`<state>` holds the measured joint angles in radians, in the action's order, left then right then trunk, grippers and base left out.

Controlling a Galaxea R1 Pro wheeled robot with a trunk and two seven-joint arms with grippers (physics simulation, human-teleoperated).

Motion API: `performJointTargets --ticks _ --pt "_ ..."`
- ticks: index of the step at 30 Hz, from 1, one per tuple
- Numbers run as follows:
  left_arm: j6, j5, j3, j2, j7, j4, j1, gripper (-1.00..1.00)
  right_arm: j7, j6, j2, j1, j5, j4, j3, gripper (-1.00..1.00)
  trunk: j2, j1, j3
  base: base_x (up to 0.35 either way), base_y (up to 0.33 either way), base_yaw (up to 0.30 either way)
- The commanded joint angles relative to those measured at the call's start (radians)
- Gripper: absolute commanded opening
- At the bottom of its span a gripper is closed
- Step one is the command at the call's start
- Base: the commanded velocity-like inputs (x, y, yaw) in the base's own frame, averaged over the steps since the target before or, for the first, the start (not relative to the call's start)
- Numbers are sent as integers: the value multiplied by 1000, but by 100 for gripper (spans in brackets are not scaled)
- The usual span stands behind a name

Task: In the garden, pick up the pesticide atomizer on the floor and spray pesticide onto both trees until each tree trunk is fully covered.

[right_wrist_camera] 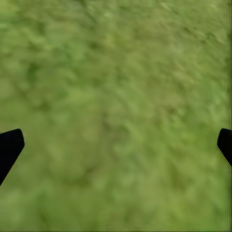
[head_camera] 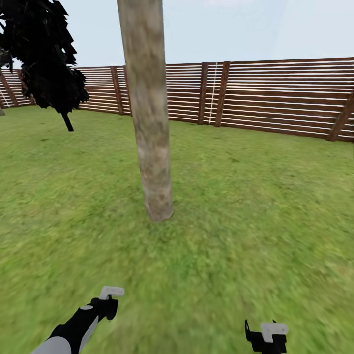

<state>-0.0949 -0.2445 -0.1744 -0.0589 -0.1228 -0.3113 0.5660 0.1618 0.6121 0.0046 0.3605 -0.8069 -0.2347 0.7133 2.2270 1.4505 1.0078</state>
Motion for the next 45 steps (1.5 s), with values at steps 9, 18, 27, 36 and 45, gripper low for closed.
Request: performJointTargets --ticks 9,18,27,36,45 --pt "1 -4 5 10 2 1 0 -100 0 0 -1 0 0 0 0 100 0 0 0 289 -146 -3" --pt "1 -5 4 8 3 0 0 -100 0 0 -1 0 0 0 0 100 0 0 0 323 -52 -212" --pt "1 -6 7 9 3 0 0 -100 -1 0 -2 0 -1 0 0 100 0 0 0 155 0 -34" --pt "3 -4 3 11 5 0 0 -100 -1 0 -2 0 -2 0 0 100 0 0 0 284 0 0" --pt "13 -11 6 69 1 -1 2 -100 -1 0 -2 0 -2 0 0 100 0 0 0 74 0 0"
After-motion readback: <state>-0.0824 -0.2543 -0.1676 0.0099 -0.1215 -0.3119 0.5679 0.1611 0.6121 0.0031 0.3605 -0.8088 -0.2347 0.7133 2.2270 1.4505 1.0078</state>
